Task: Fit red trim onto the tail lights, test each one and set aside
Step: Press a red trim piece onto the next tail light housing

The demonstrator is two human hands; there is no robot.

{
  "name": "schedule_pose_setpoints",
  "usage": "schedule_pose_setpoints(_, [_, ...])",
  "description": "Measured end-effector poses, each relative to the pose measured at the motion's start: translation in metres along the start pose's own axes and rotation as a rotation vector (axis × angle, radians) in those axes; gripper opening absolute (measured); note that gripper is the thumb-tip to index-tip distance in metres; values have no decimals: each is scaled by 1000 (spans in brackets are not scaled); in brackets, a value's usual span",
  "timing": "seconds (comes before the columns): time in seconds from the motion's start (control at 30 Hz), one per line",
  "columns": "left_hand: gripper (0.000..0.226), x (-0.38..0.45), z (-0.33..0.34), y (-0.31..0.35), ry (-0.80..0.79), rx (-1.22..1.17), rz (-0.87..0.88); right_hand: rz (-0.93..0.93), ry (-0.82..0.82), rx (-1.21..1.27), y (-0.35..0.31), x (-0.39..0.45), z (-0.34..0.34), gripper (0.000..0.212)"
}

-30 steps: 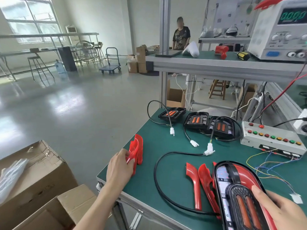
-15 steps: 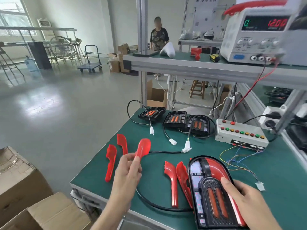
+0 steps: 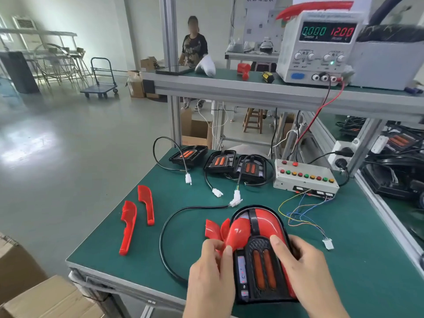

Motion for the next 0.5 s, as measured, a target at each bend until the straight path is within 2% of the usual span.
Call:
schedule_pose_setpoints(0.1, [18, 3, 2, 6, -46, 309, 14, -23, 6, -37, -4, -4, 6, 20])
schedule_pose_setpoints(0.2, [37, 8, -2, 15, -121, 646, 32, -21, 30, -56, -3, -6, 6, 21])
schedule_pose_setpoints(0.27, [42, 10, -3, 20, -192, 779, 55, -18, 43, -85, -2, -6, 5, 22])
schedule_pose_setpoints(0.5, [38, 13, -3, 35, -216, 815, 58, -35, 54, -112, -4, -8, 7, 26])
Point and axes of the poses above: each hand's wrist, its own x-axis towards the middle knuckle, its own z-axis out of the palm, y = z × x, the point moved 8 cm from there along x, towards the middle knuckle, and after that the axes turned 2 degrees about z, right-handed, at the moved point
